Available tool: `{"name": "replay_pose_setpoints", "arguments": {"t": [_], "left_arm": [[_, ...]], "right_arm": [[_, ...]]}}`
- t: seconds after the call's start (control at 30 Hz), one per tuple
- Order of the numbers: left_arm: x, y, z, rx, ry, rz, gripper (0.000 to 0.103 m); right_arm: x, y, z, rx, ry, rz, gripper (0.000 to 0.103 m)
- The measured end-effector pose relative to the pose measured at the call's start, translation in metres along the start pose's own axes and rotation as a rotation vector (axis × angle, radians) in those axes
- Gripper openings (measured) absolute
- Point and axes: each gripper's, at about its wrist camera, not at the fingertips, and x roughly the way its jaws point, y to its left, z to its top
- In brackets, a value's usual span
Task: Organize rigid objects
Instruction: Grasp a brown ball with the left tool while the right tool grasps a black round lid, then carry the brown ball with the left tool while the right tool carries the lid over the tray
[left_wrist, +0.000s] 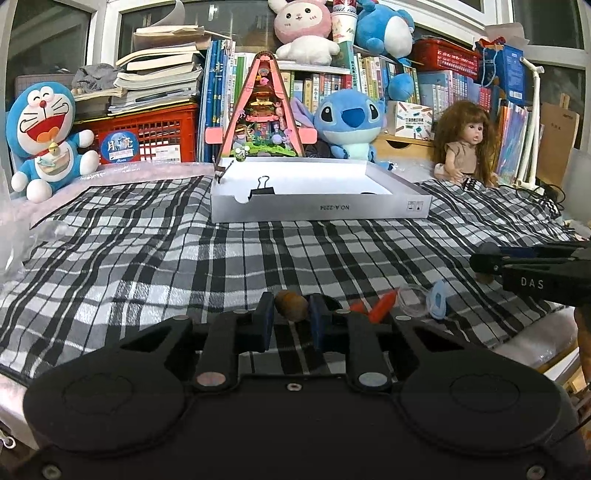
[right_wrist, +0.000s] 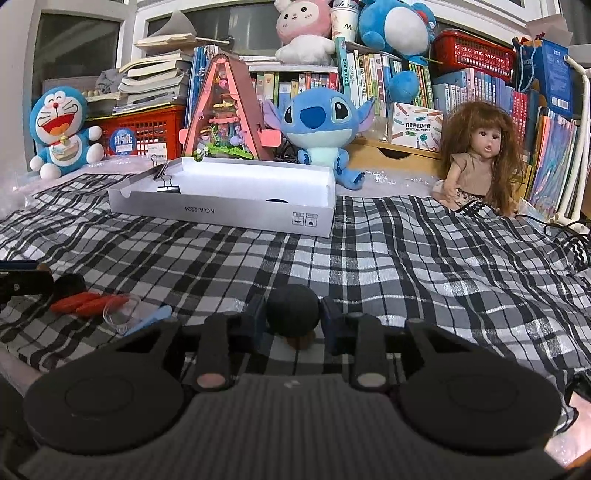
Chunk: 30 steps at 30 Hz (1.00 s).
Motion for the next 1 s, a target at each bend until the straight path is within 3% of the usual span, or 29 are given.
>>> {"name": "replay_pose_setpoints", "arguments": {"t": [0.27, 1.0], "left_arm": [[0.017, 0.007, 0.018, -0.051, 0.036, 0.013, 0.019], [0.070, 0.020, 0.096, -0.083, 0.031, 0.009, 0.019]], "right_arm": [[0.008, 0.004, 0.011, 0.008, 0.005, 0.016, 0.037], [0.055, -0.003, 0.070, 0.116, 0.065, 0.058, 0.037]]}}
